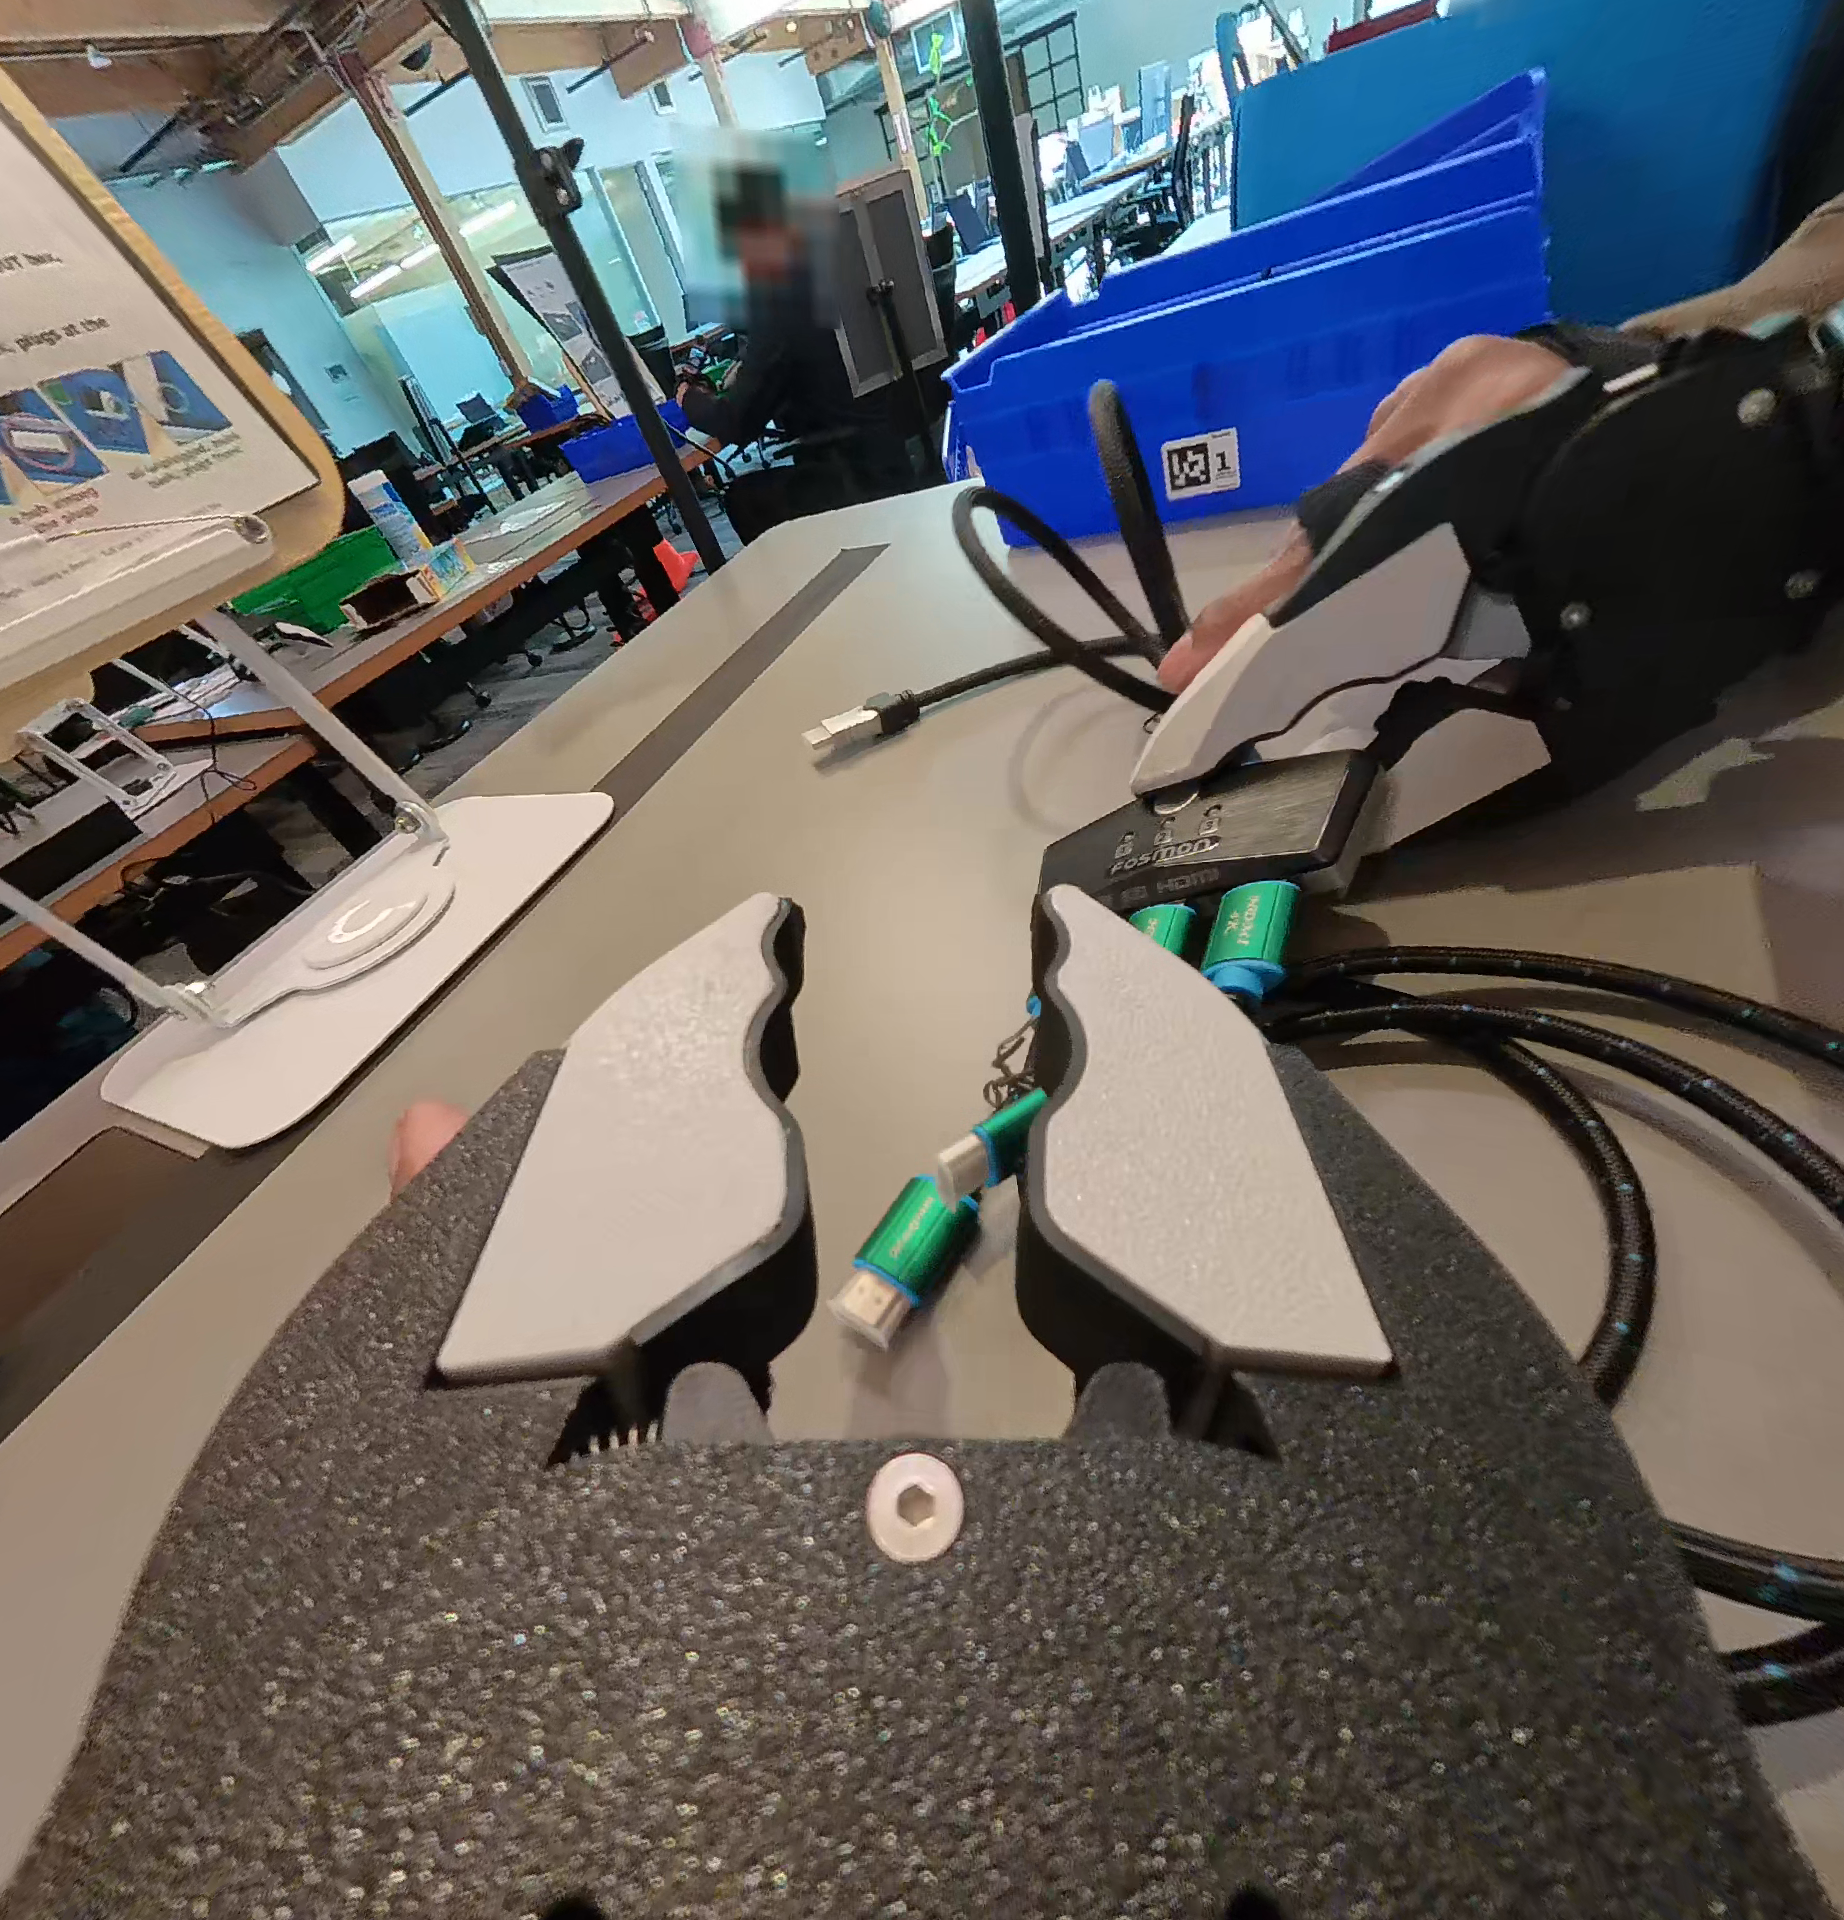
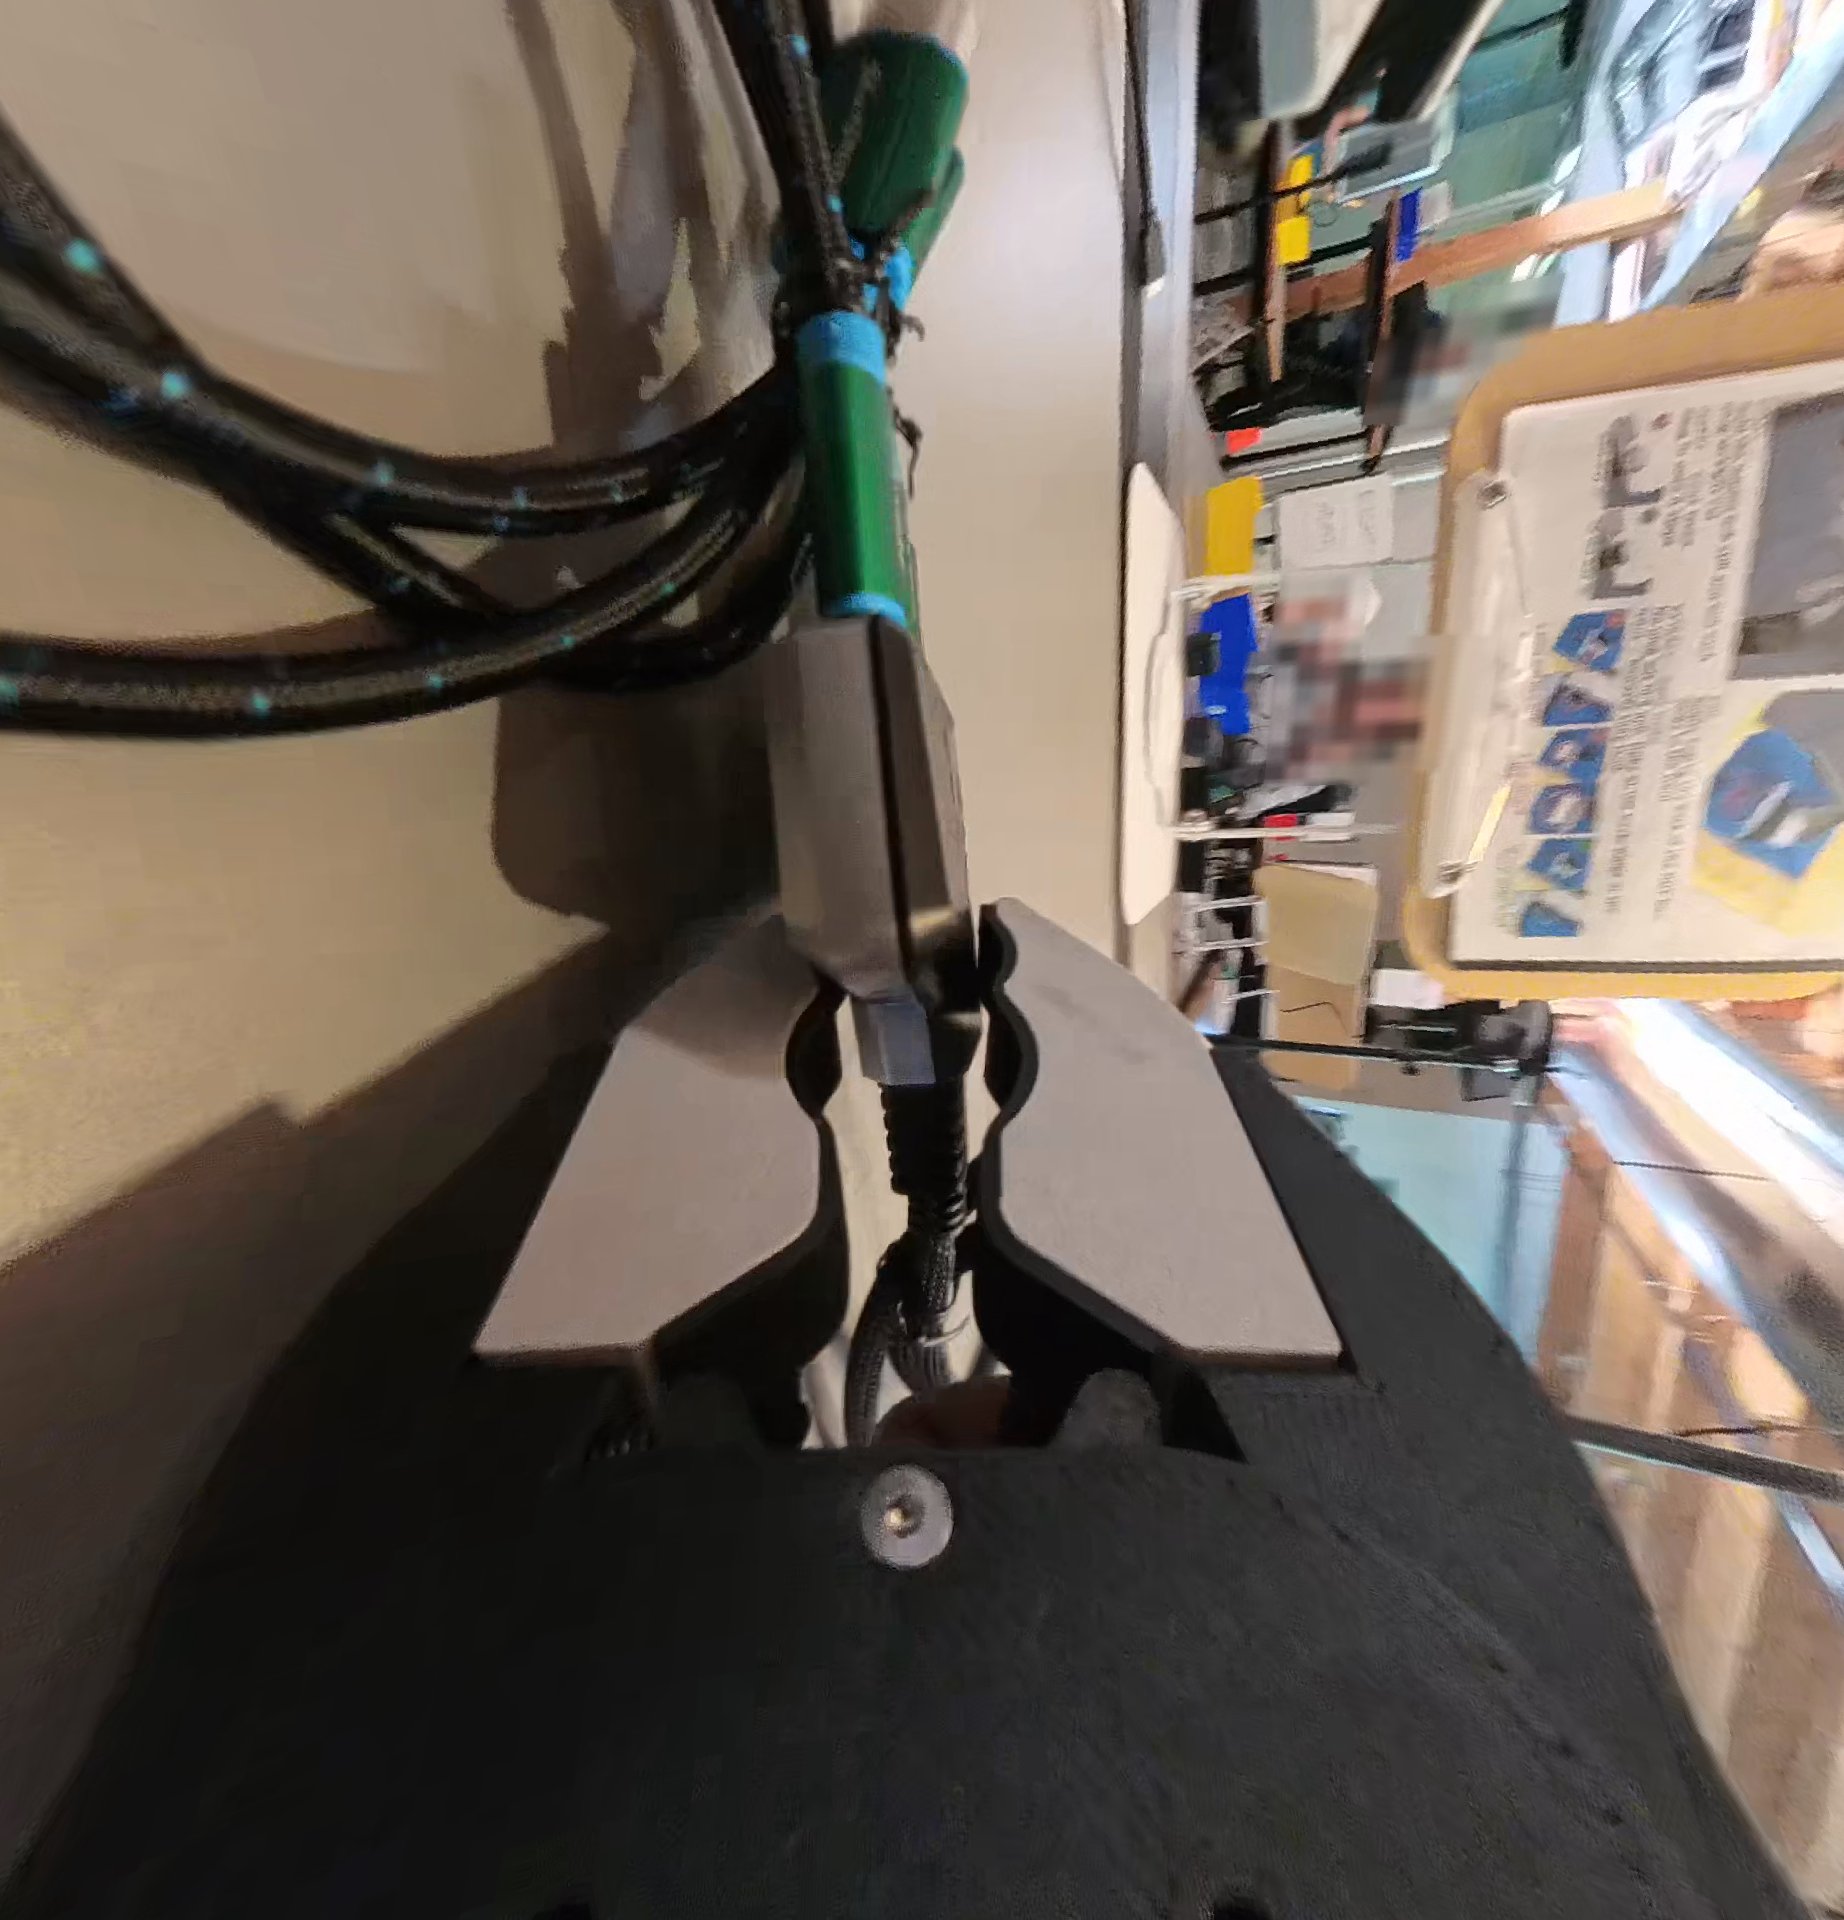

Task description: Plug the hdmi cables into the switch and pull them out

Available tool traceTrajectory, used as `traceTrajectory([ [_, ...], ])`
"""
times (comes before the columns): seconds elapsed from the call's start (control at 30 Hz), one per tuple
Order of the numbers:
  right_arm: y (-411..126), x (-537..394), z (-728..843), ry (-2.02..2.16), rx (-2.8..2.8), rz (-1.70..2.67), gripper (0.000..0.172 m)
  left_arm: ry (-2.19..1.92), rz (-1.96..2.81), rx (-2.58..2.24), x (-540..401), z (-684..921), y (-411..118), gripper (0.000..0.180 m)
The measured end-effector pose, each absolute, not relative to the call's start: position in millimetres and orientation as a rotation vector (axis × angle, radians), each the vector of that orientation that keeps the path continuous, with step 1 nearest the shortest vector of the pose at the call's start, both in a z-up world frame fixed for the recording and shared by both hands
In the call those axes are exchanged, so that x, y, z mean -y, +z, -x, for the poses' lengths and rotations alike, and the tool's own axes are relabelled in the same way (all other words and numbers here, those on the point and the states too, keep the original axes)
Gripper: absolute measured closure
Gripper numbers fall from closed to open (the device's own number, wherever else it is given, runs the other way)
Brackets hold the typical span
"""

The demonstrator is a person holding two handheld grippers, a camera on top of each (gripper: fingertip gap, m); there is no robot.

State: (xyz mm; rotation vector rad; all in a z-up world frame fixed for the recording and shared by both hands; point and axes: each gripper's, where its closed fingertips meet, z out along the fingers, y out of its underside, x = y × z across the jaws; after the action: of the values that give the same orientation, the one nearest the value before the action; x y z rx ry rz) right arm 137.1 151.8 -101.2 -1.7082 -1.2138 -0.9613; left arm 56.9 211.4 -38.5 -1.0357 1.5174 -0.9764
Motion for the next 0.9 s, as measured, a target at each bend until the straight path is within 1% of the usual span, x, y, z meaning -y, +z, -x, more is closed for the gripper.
traceTrajectory([
  [0.17,-76.0,-147.2,-151.4,-1.108,1.217,1.593,0.149,-1.017,1.088,-1.412,-228.7,-45.2,-28.8,0.140],
  [0.37,-17.2,-140.2,-187.3,-1.290,1.215,1.521,0.149,-1.036,1.145,-1.323,-247.8,-37.0,-23.2,0.141],
  [0.5,45.2,-132.2,-220.7,-1.413,1.209,1.480,0.150,-1.018,1.155,-1.332,-248.8,-36.9,-25.4,0.141],
  [0.77,200.5,-93.1,-306.2,-1.646,1.061,1.460,0.149,-0.990,1.167,-1.355,-248.2,-37.8,-29.4,0.141],
  [0.83,228.8,-78.2,-331.5,-1.683,0.999,1.475,0.149,-0.991,1.168,-1.357,-248.1,-38.1,-29.8,0.141],
  [0.9,246.3,-64.6,-360.2,-1.707,0.925,1.499,0.149,-0.987,1.170,-1.365,-247.7,-38.7,-30.8,0.141],
])
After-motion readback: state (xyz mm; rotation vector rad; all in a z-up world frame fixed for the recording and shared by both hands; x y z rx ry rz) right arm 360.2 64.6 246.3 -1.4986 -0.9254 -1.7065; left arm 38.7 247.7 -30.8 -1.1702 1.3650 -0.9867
